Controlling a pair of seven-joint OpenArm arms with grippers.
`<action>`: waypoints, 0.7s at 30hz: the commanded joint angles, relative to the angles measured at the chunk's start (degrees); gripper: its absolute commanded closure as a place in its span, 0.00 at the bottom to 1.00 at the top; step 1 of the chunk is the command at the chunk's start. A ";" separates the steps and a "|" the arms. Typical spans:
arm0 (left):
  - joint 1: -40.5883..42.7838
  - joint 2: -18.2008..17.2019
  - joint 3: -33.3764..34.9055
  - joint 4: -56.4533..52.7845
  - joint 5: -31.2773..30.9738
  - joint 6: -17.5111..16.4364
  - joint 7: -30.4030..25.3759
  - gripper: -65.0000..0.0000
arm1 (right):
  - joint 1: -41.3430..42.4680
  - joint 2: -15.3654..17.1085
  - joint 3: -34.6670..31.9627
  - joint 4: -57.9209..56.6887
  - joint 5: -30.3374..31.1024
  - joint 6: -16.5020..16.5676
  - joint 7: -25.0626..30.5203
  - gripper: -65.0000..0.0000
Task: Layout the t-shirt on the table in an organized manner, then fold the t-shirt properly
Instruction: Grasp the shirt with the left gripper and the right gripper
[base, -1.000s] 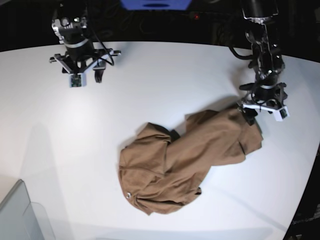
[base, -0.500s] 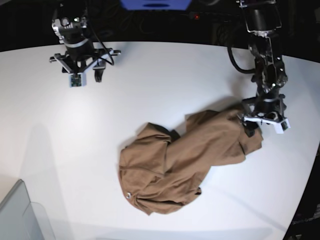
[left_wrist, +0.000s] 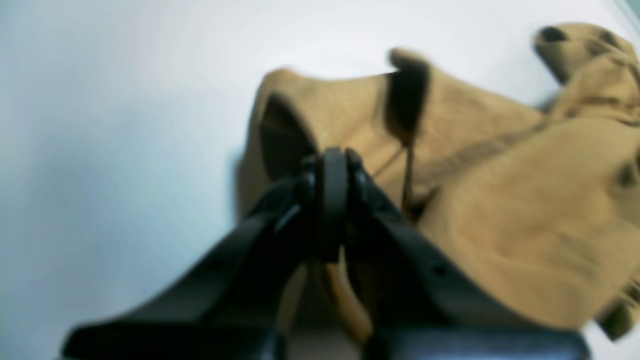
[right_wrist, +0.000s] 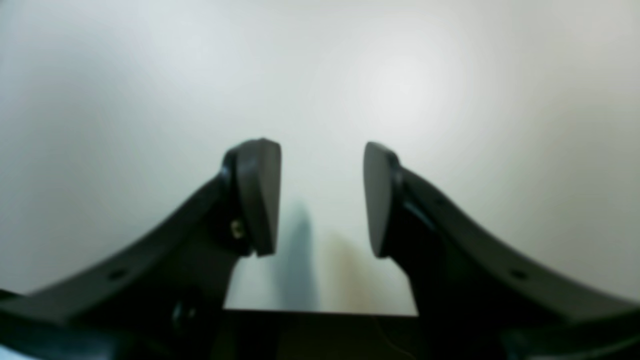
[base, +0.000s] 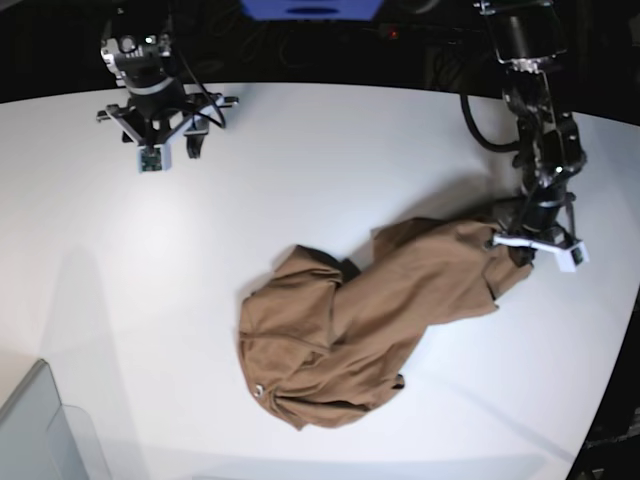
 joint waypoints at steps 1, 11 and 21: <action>0.87 -0.62 -2.98 4.31 0.35 0.38 -0.62 1.00 | 1.07 0.23 0.03 0.98 -0.10 0.08 1.18 0.57; 10.01 -1.06 -21.61 17.76 -11.16 0.38 7.82 0.99 | 10.39 -0.12 -1.82 1.07 -0.01 0.08 1.09 0.57; 11.07 0.26 -26.89 16.44 -12.22 0.30 12.39 0.99 | 18.12 -3.02 -18.70 0.71 -0.10 0.08 1.09 0.51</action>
